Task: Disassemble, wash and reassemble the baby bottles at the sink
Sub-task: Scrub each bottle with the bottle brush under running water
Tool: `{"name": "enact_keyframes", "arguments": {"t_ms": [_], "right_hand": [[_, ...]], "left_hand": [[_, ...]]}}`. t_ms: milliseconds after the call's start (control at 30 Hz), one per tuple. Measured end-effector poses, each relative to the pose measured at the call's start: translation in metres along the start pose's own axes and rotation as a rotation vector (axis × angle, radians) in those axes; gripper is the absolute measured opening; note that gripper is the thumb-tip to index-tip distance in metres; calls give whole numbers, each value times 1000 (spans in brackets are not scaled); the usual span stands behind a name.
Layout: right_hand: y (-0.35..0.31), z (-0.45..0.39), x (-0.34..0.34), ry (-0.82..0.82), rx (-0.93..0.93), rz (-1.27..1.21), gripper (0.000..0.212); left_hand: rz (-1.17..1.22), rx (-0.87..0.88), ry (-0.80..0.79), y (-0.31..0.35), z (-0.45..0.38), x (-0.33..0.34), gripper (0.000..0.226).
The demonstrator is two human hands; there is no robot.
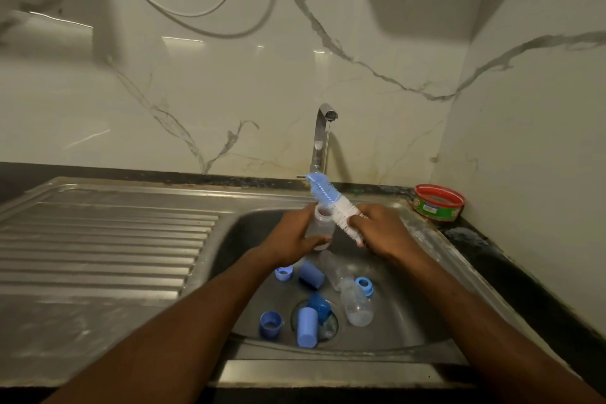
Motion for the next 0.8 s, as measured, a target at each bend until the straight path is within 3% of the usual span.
{"name": "enact_keyframes", "arguments": {"t_ms": [67,133,300,467,567,800], "right_hand": [[1,-2,-2,5,-4,73,28],[2,-1,-4,-31,-6,220,34],[-4,4,-22,49,-165,561,37],[-27,5,-12,103,-318,451,23],[-18,0,-20,104,-250,510,24],[-19,4,-6,-115,-335,424,28]], "left_hand": [[-45,53,-145,4,2,17,58],[-84,75,-188,8,4,27,60],[-44,-32,9,-8,-6,8,62],[139,-61,-134,-1,-1,12,54],[196,-36,-173,6,-1,11,52],[92,-51,-288,-7,7,22,52]]}}
Point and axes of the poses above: each hand's wrist, its own z-axis away from the middle knuckle, its own x-axis out of the palm, y = z × x, the point moved 7 cm from there along -z, towards the middle knuckle, and after that the axes turned 13 degrees about -x, right-handed, at the moved point
